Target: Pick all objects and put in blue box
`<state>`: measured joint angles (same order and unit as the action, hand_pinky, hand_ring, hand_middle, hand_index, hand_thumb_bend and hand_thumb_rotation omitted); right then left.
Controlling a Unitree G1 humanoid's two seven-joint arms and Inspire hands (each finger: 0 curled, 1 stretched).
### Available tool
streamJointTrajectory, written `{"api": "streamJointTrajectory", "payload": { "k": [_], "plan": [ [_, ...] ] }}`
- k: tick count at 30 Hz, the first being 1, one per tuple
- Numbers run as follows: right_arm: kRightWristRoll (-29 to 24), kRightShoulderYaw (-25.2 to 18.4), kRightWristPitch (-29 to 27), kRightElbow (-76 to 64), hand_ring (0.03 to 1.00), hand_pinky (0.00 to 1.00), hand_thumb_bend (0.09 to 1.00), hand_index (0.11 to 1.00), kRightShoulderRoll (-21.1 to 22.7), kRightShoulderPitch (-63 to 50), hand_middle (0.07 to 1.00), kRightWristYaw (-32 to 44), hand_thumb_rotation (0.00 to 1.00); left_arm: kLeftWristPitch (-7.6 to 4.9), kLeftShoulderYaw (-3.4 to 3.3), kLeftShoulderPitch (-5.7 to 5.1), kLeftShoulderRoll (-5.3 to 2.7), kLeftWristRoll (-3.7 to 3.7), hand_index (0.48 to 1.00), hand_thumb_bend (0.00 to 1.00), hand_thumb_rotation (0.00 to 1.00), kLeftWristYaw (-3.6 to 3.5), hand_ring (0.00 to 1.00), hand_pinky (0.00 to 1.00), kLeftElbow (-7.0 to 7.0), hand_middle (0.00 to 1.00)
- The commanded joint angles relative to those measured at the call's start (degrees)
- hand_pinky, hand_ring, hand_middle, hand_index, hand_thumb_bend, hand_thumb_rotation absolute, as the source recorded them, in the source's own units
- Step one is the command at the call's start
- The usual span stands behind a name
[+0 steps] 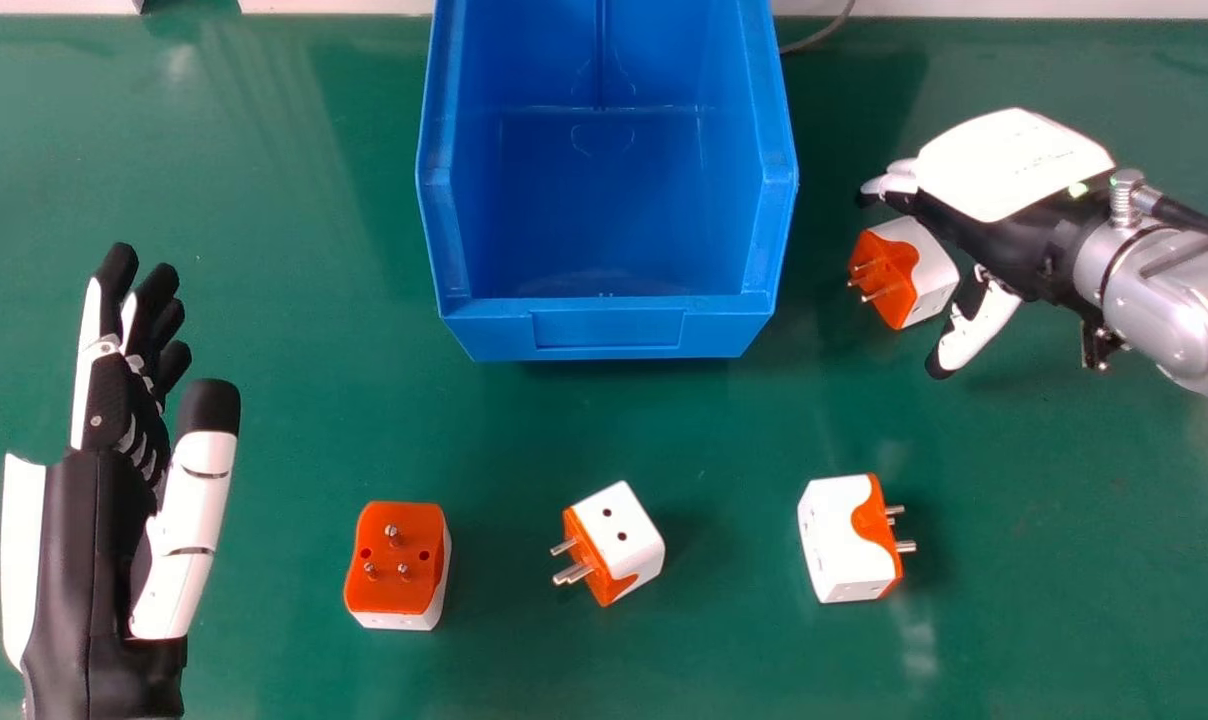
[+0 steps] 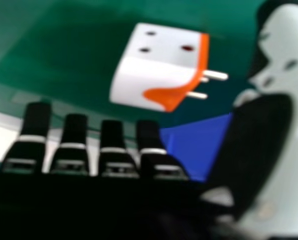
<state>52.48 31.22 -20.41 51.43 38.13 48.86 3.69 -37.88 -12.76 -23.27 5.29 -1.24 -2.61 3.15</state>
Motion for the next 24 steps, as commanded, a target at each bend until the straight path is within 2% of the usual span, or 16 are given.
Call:
{"api": "streamJointTrajectory", "payload": {
  "k": [1,3,4,5,7,9,11,16,18,24],
  "plan": [
    [-0.2,-0.2,0.1,0.1,0.879,0.78,0.694,0.865,0.3,2.2,0.903,-0.7,0.23,-0.79,-0.64,0.03,0.59,-1.09,0.972,0.57,0.87,-0.21,0.95,0.94,0.8,0.95],
    [0.0,0.1,0.1,0.3,0.874,0.77,0.694,0.859,0.2,2.2,0.899,-0.7,0.22,-0.89,-0.79,0.18,0.7,-1.09,0.966,0.56,0.86,-0.24,0.95,0.94,0.73,0.95],
    [0.2,0.3,0.3,0.3,0.874,0.77,0.691,0.858,0.2,2.2,0.899,-0.6,0.22,-0.49,-0.82,0.07,0.74,-1.24,0.964,0.56,0.86,-0.29,0.95,0.94,0.96,0.95],
    [0.3,0.4,0.3,0.3,0.874,0.78,0.69,0.858,0.2,2.2,0.898,-0.7,0.22,-0.52,-0.81,0.05,0.78,-1.6,0.964,0.56,0.86,-0.46,0.95,0.95,0.96,0.95],
    [0.0,0.3,0.6,0.6,0.872,0.77,0.687,0.858,-0.1,2.1,0.897,-0.6,0.22,-0.52,-0.87,-0.03,0.93,-1.8,0.966,0.55,0.86,-0.66,0.95,0.95,1.09,0.95],
    [-0.1,0.3,0.9,0.8,0.872,0.77,0.688,0.858,-0.3,2.0,0.897,-0.6,0.22,-0.64,-1.14,-0.09,1.23,-1.46,0.967,0.56,0.86,-0.77,0.95,0.95,1.07,0.95],
    [0.3,0.7,0.5,0.9,0.871,0.77,0.69,0.857,-0.1,2.2,0.896,-1.4,0.22,-0.01,-1.42,-0.35,1.2,-1.07,0.97,0.55,0.87,-0.6,0.95,0.95,1.59,0.95],
    [0.6,1.2,0.1,2.1,0.863,0.76,0.696,0.849,-0.3,2.8,0.889,-2.4,0.21,0.74,-1.74,-0.9,1.13,-1.11,0.971,0.56,0.88,-0.73,0.95,0.94,2.57,0.95],
    [0.8,1.4,0.2,2.5,0.861,0.76,0.693,0.849,-0.4,3.1,0.887,-2.5,0.21,0.71,-1.84,-1.02,1.06,-0.89,0.971,0.56,0.88,-0.63,0.96,0.94,2.74,0.95],
    [0.4,1.7,0.6,3.8,0.863,0.76,0.692,0.85,-1.1,3.8,0.889,-2.4,0.21,0.76,-1.75,-1.2,0.94,-1.85,0.97,0.55,0.86,-1.03,0.95,0.92,3.0,0.95]
  ]
}}
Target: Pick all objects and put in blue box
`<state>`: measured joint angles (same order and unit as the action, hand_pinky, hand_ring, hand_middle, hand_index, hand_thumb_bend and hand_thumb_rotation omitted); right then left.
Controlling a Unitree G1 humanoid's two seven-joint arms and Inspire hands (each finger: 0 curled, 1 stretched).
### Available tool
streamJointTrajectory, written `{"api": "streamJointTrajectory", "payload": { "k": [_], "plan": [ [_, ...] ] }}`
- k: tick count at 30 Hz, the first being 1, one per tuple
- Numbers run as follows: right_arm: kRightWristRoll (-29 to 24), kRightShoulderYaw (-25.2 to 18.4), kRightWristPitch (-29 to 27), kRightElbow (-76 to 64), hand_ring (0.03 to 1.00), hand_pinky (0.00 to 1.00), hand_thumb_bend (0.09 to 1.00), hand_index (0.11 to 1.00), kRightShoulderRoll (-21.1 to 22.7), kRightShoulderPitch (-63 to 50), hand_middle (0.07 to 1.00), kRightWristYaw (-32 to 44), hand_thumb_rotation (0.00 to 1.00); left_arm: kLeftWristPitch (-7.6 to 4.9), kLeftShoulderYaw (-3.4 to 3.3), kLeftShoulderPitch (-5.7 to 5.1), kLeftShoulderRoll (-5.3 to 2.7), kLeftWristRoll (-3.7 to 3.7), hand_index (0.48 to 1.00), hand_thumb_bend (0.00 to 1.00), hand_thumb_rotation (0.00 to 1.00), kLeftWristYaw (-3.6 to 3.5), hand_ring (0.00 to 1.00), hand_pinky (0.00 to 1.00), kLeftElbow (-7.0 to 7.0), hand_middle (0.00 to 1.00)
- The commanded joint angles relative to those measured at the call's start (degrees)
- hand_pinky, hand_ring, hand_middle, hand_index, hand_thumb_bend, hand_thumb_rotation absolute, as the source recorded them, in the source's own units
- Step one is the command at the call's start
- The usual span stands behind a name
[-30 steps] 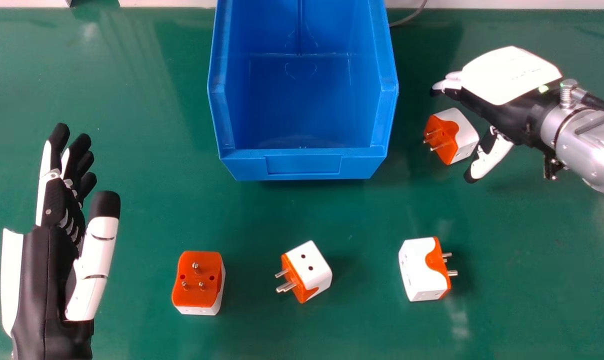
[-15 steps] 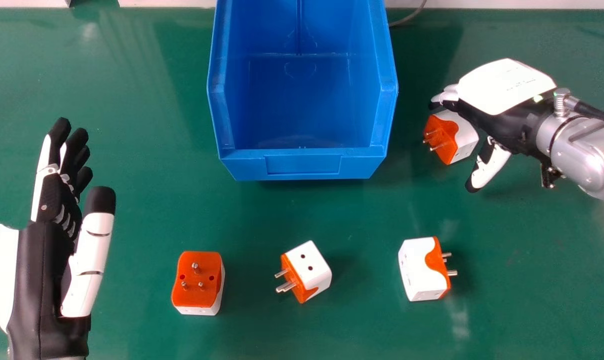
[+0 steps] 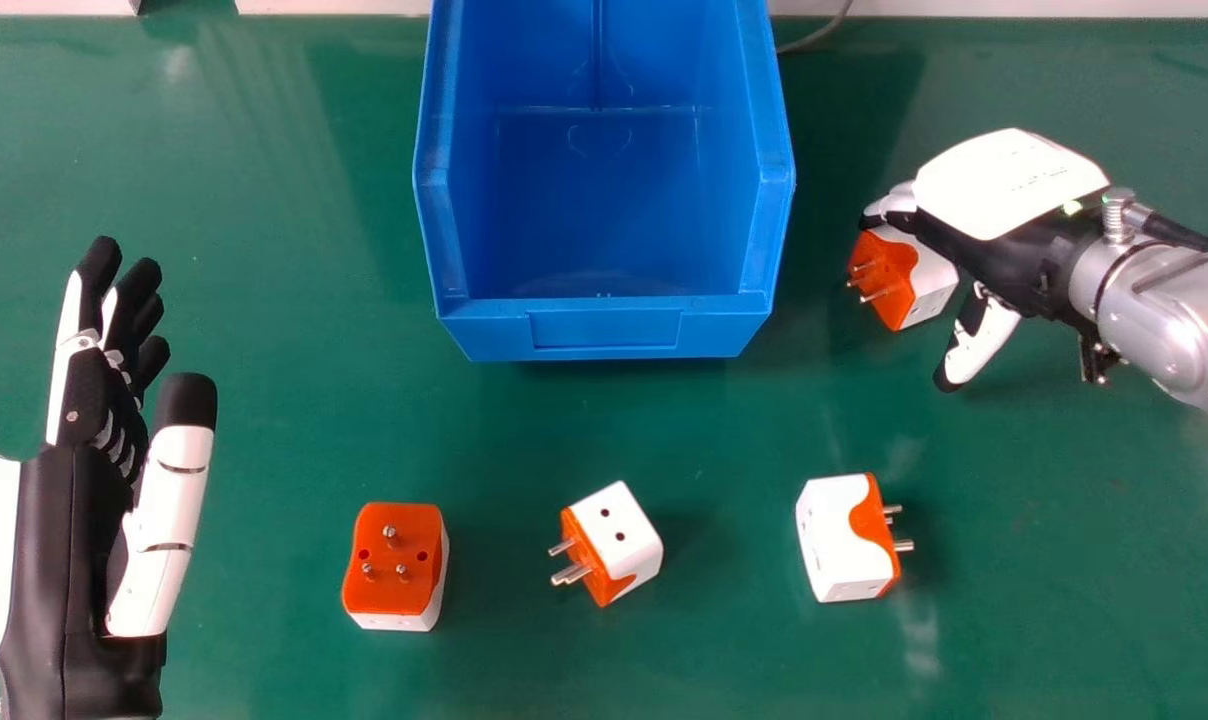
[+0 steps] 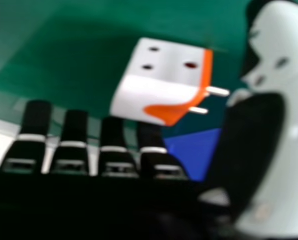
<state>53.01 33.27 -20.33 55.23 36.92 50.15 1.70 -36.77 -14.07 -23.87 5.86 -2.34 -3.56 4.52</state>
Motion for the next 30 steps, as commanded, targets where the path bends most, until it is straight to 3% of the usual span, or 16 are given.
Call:
{"api": "streamJointTrajectory", "payload": {
  "k": [1,7,14,16,25,30],
  "plan": [
    [-0.3,-0.3,0.6,0.1,0.865,0.77,0.691,0.851,-0.1,2.6,0.891,-0.1,0.21,-0.32,-0.53,-0.7,0.32,-0.56,0.97,0.55,0.86,0.02,0.95,0.92,1.72,0.95],
    [0.0,0.3,0.5,1.6,0.872,0.78,0.685,0.857,-0.8,3.2,0.899,-0.9,0.21,0.16,-0.73,-1.52,0.15,-0.04,0.967,0.55,0.85,0.23,0.94,0.91,2.73,0.95],
    [0.0,1.0,1.8,3.1,0.869,0.77,0.689,0.856,-1.6,4.9,0.897,-0.2,0.22,0.7,-1.15,-2.36,-0.21,-0.36,0.963,0.55,0.84,0.42,0.93,0.89,3.49,0.94],
    [-0.4,0.7,1.7,3.7,0.87,0.77,0.688,0.857,-1.9,4.9,0.898,-1.5,0.22,1.01,-1.08,-2.5,-0.37,-1.13,0.962,0.55,0.84,0.27,0.93,0.89,3.85,0.94],
    [0.4,2.2,2.2,5.9,0.858,0.76,0.691,0.843,-3.2,5.8,0.886,-2.9,0.2,0.52,-1.79,-2.94,-0.18,-0.68,0.952,0.57,0.81,0.31,0.91,0.86,3.72,0.92],
    [0.4,2.6,3.3,6.7,0.856,0.75,0.691,0.844,-3.9,6.4,0.885,-3.3,0.2,0.3,-2.02,-3.27,-0.17,-1.12,0.951,0.58,0.81,0.18,0.9,0.86,3.62,0.92]
  ]
}}
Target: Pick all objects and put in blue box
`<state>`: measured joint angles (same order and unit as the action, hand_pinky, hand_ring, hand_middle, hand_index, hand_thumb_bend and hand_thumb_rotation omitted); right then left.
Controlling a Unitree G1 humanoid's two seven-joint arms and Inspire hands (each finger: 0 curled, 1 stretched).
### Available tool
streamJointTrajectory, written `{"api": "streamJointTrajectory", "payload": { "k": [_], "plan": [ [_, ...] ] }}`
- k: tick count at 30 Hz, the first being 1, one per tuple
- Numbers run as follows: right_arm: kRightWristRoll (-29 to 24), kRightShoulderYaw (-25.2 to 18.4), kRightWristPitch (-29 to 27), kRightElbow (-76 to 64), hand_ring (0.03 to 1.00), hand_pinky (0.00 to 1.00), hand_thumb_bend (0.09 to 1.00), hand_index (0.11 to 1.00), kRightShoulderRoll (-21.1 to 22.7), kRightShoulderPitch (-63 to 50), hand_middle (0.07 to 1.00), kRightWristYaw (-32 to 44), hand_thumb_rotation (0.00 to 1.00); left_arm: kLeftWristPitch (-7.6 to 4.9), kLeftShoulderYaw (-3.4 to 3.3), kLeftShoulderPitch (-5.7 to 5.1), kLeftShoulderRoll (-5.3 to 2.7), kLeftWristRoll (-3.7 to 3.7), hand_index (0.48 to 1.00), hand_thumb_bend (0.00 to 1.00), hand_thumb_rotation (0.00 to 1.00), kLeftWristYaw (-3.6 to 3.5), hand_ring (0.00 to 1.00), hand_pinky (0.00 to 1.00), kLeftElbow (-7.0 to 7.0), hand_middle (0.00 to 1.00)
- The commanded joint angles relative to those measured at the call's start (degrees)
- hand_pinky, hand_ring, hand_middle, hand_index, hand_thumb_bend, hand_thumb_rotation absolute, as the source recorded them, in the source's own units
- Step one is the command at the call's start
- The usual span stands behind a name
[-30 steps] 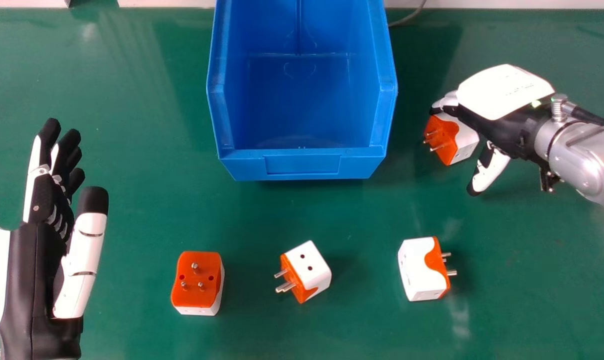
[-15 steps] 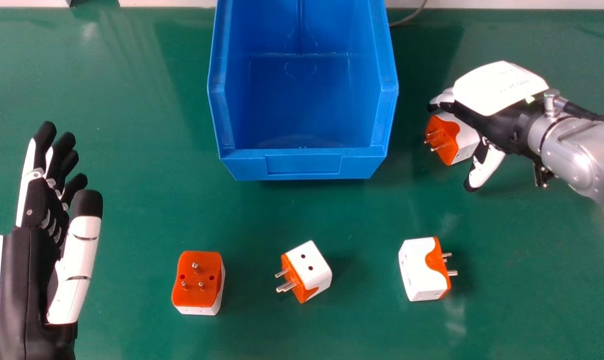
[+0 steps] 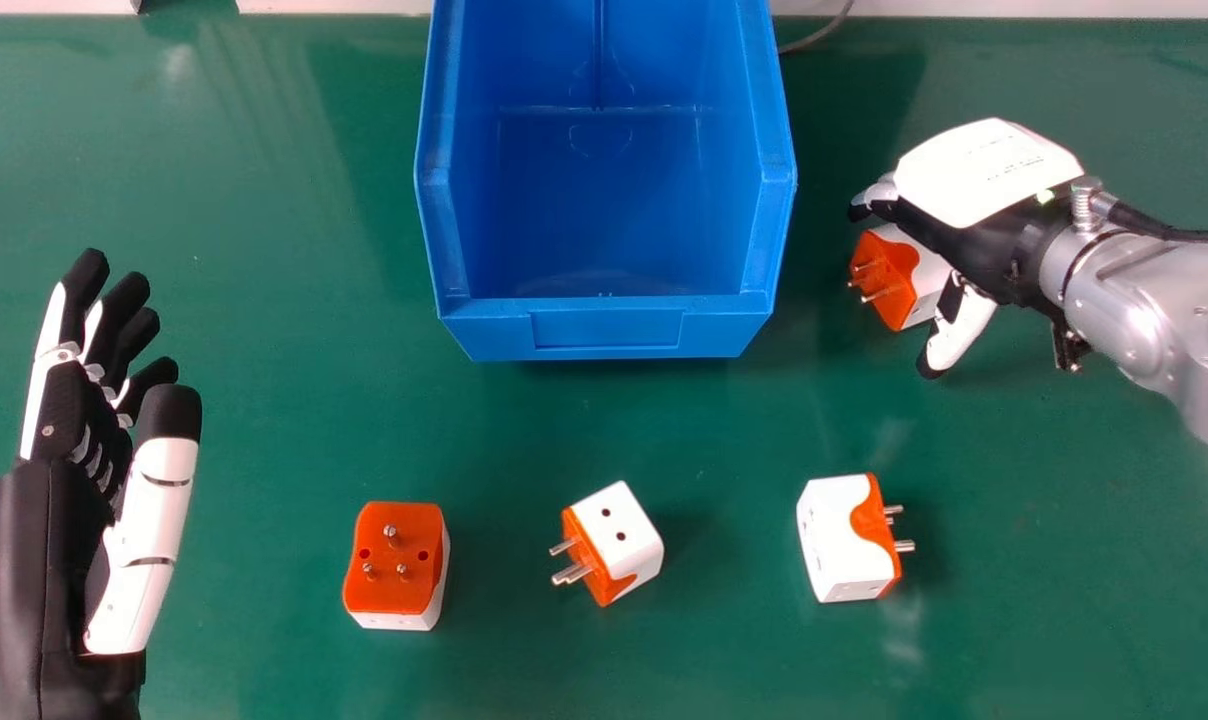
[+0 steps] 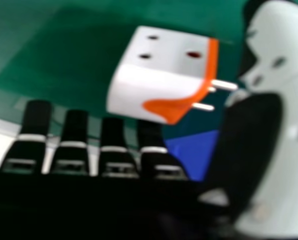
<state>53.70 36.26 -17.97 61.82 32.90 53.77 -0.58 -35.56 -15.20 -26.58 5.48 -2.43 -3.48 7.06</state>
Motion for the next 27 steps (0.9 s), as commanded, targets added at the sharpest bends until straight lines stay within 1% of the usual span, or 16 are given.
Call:
{"api": "streamJointTrajectory", "payload": {
  "k": [1,2,5,7,9,10,12,14,15,17,18,21,23,24,26,27],
  "plan": [
    [-0.4,-0.4,1.1,0.3,0.856,0.75,0.691,0.844,0.0,2.8,0.885,-0.9,0.2,-0.9,-0.92,-0.58,0.16,-1.05,0.951,0.58,0.81,0.15,0.9,0.86,1.15,0.92],
    [-0.2,-0.3,1.1,0.4,0.855,0.75,0.696,0.842,0.0,2.9,0.883,-1.0,0.2,-0.91,-0.95,-0.62,0.2,-1.08,0.95,0.59,0.8,0.13,0.9,0.86,1.17,0.92],
    [0.3,0.3,0.9,1.1,0.855,0.75,0.695,0.844,-0.1,3.2,0.884,-1.6,0.2,-1.56,-1.1,-0.71,0.52,-1.36,0.947,0.6,0.8,-0.33,0.9,0.86,0.81,0.92],
    [0.1,0.1,1.0,1.4,0.854,0.75,0.693,0.842,-0.2,3.2,0.881,-1.8,0.2,-1.34,-1.14,-0.88,0.49,-1.59,0.946,0.61,0.81,-0.47,0.9,0.87,1.1,0.92],
    [-0.3,-0.2,0.9,1.7,0.853,0.75,0.694,0.841,-0.4,3.2,0.879,-1.9,0.2,-1.65,-1.31,-0.86,0.45,-1.54,0.945,0.61,0.81,-0.49,0.9,0.87,0.97,0.92],
    [-0.2,-0.1,1.2,1.7,0.853,0.75,0.694,0.841,-0.4,3.2,0.879,-1.7,0.2,-1.64,-1.36,-0.91,0.47,-1.67,0.945,0.61,0.81,-0.6,0.9,0.87,0.97,0.92],
    [0.5,0.5,1.4,1.7,0.851,0.75,0.697,0.839,-0.4,3.4,0.876,-1.8,0.2,-1.03,-1.34,-1.13,0.33,-2.11,0.942,0.61,0.82,-0.72,0.9,0.88,1.4,0.92],
    [0.6,0.7,1.2,1.9,0.851,0.75,0.695,0.839,-0.4,3.5,0.877,-1.9,0.19,-0.6,-1.37,-1.31,0.15,-1.98,0.943,0.62,0.82,-0.57,0.9,0.88,1.93,0.92],
    [0.4,0.6,1.2,1.9,0.849,0.74,0.691,0.839,-0.4,3.6,0.877,-1.9,0.19,-0.63,-1.42,-1.36,0.24,-1.76,0.944,0.62,0.82,-0.57,0.91,0.88,1.96,0.92],
    [-0.3,0.0,1.0,2.2,0.844,0.74,0.679,0.835,-0.5,3.5,0.871,-2.4,0.18,-0.58,-1.49,-1.39,0.35,-1.81,0.948,0.63,0.83,-0.61,0.91,0.88,1.86,0.92],
    [-0.6,-0.3,0.5,2.3,0.84,0.73,0.674,0.831,-0.4,3.4,0.868,-2.9,0.16,-0.11,-1.52,-1.6,0.36,-1.78,0.951,0.63,0.84,-0.56,0.91,0.89,2.23,0.92],
    [-1.5,-1.0,-0.4,3.0,0.827,0.72,0.664,0.817,-0.5,3.3,0.854,-4.3,0.13,-0.65,-1.68,-1.7,0.46,-1.92,0.955,0.63,0.84,-0.66,0.91,0.89,2.05,0.93],
    [-2.1,-1.6,-0.9,3.5,0.815,0.7,0.653,0.808,-0.7,3.2,0.845,-5.1,0.11,-0.97,-1.94,-1.74,0.7,-1.78,0.957,0.63,0.85,-0.69,0.91,0.89,1.74,0.93],
    [-2.4,-1.8,-1.0,3.8,0.815,0.7,0.653,0.808,-0.8,3.2,0.845,-5.5,0.11,-0.89,-2.02,-1.78,0.73,-1.86,0.957,0.63,0.85,-0.69,0.91,0.89,1.76,0.93],
    [-2.9,-2.0,-1.5,4.2,0.779,0.65,0.636,0.781,-0.9,3.0,0.816,-7.2,0.07,-0.74,-2.06,-1.88,0.89,-2.42,0.961,0.63,0.85,-1.01,0.92,0.89,2.02,0.93],
    [-2.9,-2.0,-1.8,4.3,0.779,0.65,0.636,0.781,-0.9,3.0,0.816,-7.9,0.07,-0.64,-2.07,-1.95,0.94,-2.61,0.961,0.63,0.85,-1.17,0.92,0.89,2.17,0.93]
  ]
}}
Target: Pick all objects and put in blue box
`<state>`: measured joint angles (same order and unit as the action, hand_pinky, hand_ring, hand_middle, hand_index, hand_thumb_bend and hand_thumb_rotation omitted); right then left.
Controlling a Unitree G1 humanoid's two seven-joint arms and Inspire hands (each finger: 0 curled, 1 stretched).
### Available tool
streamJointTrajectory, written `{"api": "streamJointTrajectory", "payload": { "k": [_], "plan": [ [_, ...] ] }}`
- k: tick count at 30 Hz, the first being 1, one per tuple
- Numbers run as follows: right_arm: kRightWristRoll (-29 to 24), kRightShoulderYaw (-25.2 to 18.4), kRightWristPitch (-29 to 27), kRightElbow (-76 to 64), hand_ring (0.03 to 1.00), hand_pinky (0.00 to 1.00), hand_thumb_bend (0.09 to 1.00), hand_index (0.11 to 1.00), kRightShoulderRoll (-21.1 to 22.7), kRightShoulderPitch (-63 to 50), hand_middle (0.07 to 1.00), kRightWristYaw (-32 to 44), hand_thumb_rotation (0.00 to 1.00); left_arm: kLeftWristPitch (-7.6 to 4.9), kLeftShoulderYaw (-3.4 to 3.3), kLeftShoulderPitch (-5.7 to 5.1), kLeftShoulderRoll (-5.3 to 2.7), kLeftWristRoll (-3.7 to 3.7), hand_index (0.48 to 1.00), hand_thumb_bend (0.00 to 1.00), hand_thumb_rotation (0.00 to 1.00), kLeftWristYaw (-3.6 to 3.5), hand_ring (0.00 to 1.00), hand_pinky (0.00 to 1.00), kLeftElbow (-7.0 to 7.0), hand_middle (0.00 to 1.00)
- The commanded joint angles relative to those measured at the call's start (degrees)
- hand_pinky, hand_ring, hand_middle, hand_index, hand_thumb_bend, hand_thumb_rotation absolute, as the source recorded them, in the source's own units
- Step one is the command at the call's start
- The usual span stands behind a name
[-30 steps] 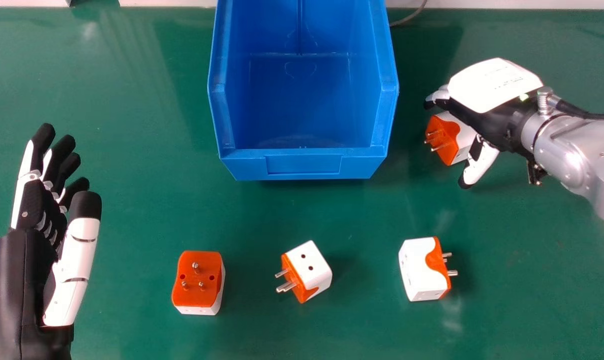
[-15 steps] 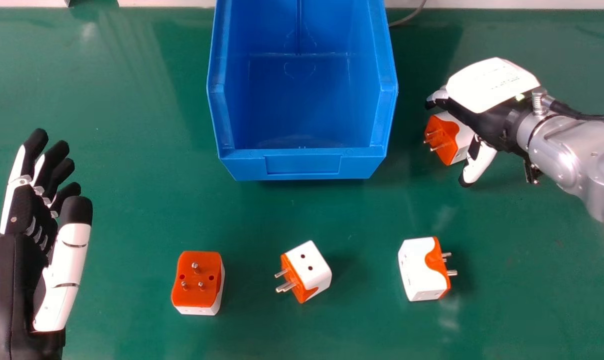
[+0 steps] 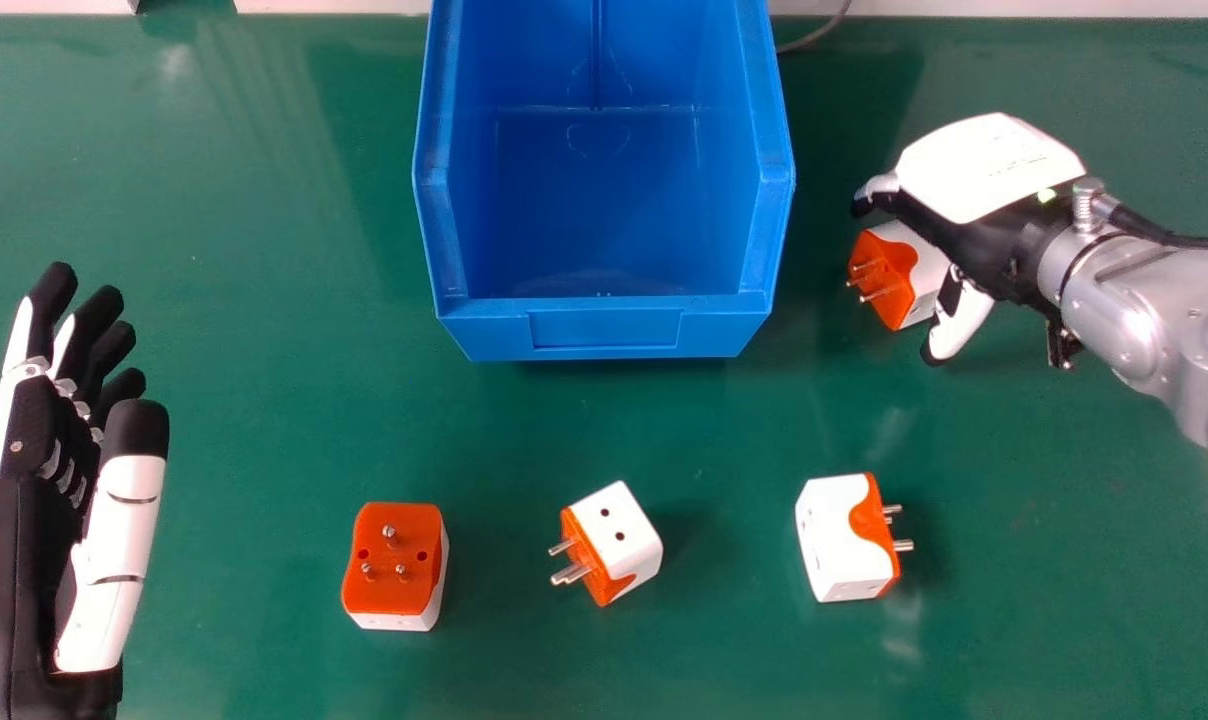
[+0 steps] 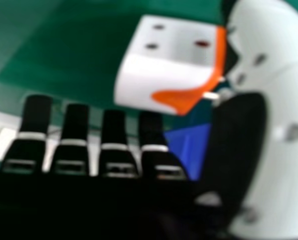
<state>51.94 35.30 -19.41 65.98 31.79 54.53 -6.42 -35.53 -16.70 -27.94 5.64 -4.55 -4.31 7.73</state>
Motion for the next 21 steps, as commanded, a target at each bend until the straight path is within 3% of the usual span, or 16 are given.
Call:
{"api": "streamJointTrajectory", "payload": {
  "k": [1,10,17,21],
  "plan": [
    [-1.4,-1.2,-0.6,0.4,0.754,0.63,0.631,0.764,0.1,2.2,0.797,-2.6,0.06,-0.59,-0.6,-0.67,0.68,-0.82,0.965,0.63,0.86,-0.42,0.92,0.9,1.71,0.94],
    [-1.5,-1.2,-2.2,2.1,0.57,0.5,0.565,0.627,-0.3,2.2,0.648,-7.0,0.03,1.43,-1.02,-0.99,-0.67,-1.84,0.955,0.65,0.83,0.19,0.92,0.9,3.88,0.94],
    [-2.7,-2.2,-3.5,2.2,0.514,0.42,0.529,0.566,-0.5,2.0,0.602,-8.2,0.02,2.17,-1.28,-1.31,-1.12,-0.93,0.939,0.67,0.8,0.89,0.91,0.89,5.08,0.93],
    [-3.0,-2.2,-3.6,2.2,0.5,0.39,0.515,0.535,-0.4,1.9,0.59,-8.5,0.01,1.73,-1.35,-1.61,-0.62,-1.03,0.932,0.68,0.79,0.53,0.91,0.89,4.85,0.93]
  ]
}}
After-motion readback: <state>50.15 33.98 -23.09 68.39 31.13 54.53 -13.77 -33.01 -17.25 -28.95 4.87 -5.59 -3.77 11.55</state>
